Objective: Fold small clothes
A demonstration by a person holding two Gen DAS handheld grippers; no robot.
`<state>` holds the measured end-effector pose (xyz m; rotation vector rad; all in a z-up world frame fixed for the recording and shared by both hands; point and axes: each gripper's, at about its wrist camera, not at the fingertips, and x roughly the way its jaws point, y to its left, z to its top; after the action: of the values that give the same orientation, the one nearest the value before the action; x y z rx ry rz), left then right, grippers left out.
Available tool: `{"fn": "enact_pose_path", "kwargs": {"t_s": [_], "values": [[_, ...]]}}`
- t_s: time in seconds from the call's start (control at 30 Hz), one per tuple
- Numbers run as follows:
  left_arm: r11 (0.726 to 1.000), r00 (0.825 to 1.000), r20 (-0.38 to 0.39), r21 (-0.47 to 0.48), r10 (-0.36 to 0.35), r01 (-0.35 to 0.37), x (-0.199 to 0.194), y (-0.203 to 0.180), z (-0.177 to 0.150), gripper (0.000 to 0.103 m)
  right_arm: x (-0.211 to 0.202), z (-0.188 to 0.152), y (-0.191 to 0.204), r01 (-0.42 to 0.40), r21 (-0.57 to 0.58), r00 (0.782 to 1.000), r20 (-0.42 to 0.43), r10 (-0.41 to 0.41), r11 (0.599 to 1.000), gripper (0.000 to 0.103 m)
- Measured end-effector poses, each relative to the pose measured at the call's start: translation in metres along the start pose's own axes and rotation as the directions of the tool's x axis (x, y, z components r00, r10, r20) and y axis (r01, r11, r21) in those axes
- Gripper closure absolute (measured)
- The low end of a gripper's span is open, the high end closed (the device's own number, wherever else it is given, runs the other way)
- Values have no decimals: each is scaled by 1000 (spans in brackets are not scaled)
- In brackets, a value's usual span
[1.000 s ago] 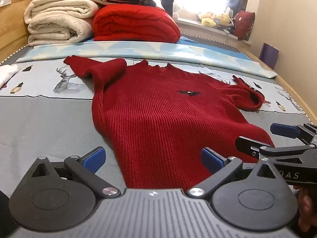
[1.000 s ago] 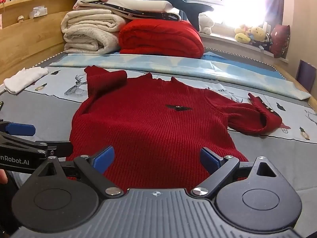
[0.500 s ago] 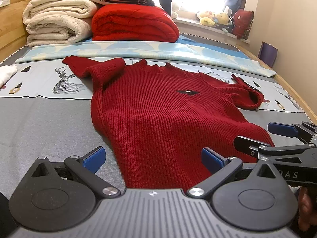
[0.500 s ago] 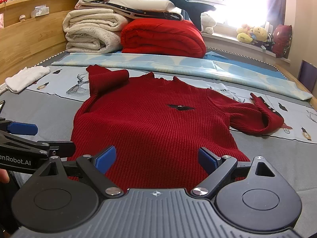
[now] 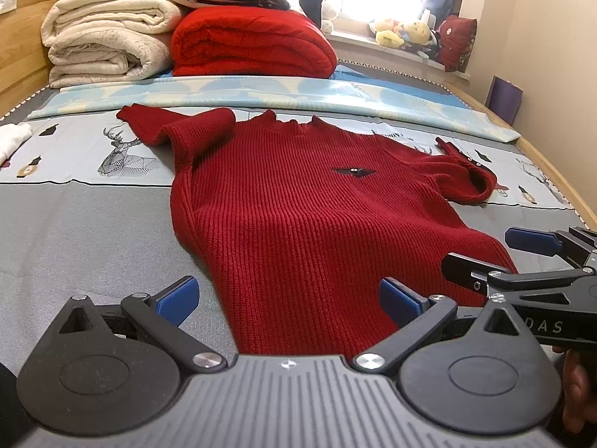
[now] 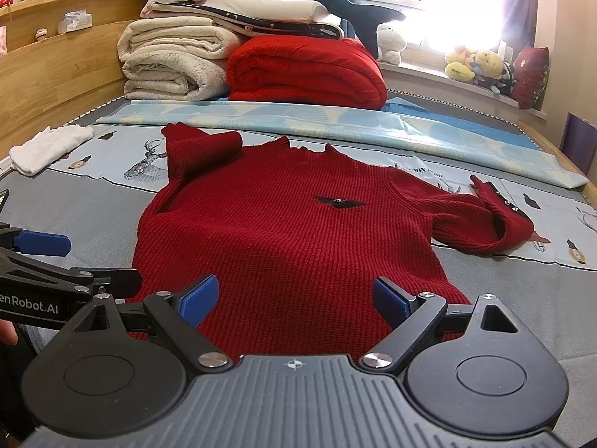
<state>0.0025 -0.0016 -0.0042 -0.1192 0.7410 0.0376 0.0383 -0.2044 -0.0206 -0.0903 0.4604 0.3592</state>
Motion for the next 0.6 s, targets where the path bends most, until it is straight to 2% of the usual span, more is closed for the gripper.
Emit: {"fn": "enact_pose_path", "kwargs": {"t_s": [0.6], "values": [[1000, 999, 34, 14, 0, -1, 1, -1, -3, 1, 2, -2, 0, 3, -4, 1000, -6, -3, 1000, 14]]}}
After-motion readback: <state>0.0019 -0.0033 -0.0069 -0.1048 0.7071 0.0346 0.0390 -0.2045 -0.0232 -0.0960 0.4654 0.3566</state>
